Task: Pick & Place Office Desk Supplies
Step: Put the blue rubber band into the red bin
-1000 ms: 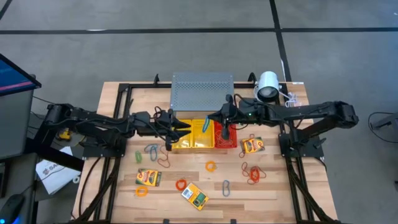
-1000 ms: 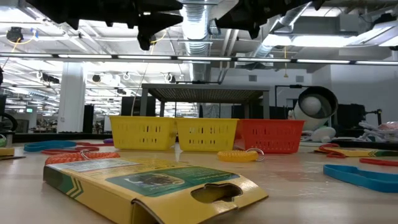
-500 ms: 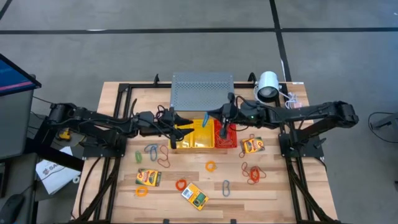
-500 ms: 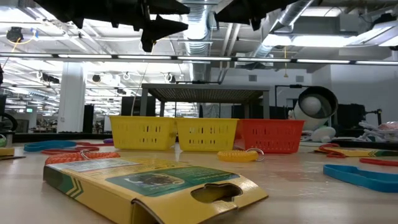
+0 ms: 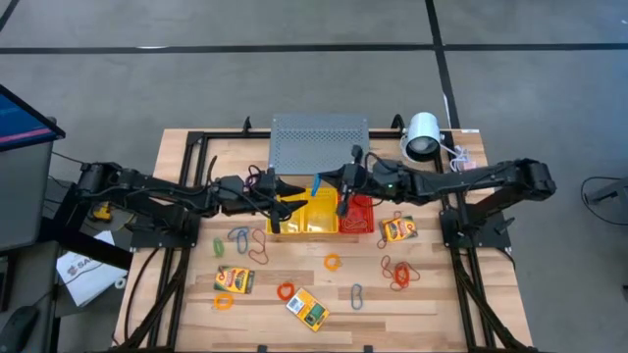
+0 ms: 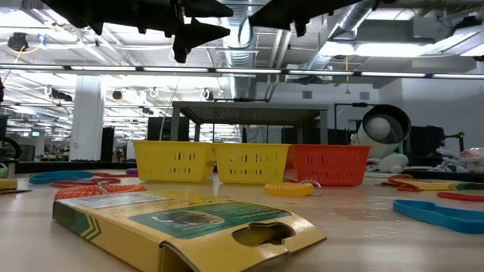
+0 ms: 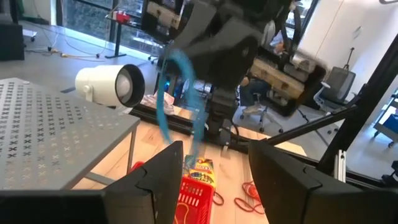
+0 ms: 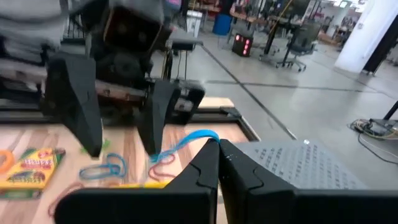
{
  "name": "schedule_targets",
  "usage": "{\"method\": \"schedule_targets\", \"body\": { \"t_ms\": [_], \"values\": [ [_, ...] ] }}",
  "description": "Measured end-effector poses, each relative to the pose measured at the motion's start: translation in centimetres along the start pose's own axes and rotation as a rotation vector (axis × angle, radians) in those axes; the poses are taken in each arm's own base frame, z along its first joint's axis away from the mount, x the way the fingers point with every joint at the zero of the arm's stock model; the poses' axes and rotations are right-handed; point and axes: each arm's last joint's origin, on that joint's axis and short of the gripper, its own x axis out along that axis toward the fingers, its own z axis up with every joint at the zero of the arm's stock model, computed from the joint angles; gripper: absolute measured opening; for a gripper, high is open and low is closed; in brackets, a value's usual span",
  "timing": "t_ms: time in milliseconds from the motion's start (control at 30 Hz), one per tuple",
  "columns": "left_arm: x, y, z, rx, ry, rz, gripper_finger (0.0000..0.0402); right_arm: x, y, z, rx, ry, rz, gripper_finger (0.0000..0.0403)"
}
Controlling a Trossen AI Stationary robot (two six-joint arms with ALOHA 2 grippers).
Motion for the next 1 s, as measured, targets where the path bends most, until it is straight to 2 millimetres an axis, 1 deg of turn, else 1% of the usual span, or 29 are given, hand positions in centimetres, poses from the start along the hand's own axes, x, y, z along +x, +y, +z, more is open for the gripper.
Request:
{"method": "schedule_targets", "body": {
  "t_ms": [233, 367, 467, 767, 1000],
  "values": [
    [0.0, 0.0, -0.1, 0.007, 0.012, 0.003, 0.0182, 2.7, 0.8, 1.0, -0.035, 0.048, 0.011, 0.0],
    [0.0, 0.1, -0.2, 0.033, 0.024, 0.006, 0.0182, 3.6, 1.4, 1.4, -0.058, 0.091, 0.029, 0.0],
    [-0.1, 0.1, -0.2, 0.057, 0.03, 0.007, 0.0182, 3.6, 1.7, 1.4, -0.069, 0.108, 0.039, 0.0],
    [-0.3, 0.3, -0.6, 0.124, 0.078, 0.059, 0.0182, 2.5, 2.7, 2.1, -0.078, 0.103, 0.071, 0.0],
    [-0.3, 0.5, -0.8, 0.134, 0.098, 0.085, 0.0182, 2.7, 3.0, 1.9, -0.084, 0.104, 0.074, 0.0]
  ]
}}
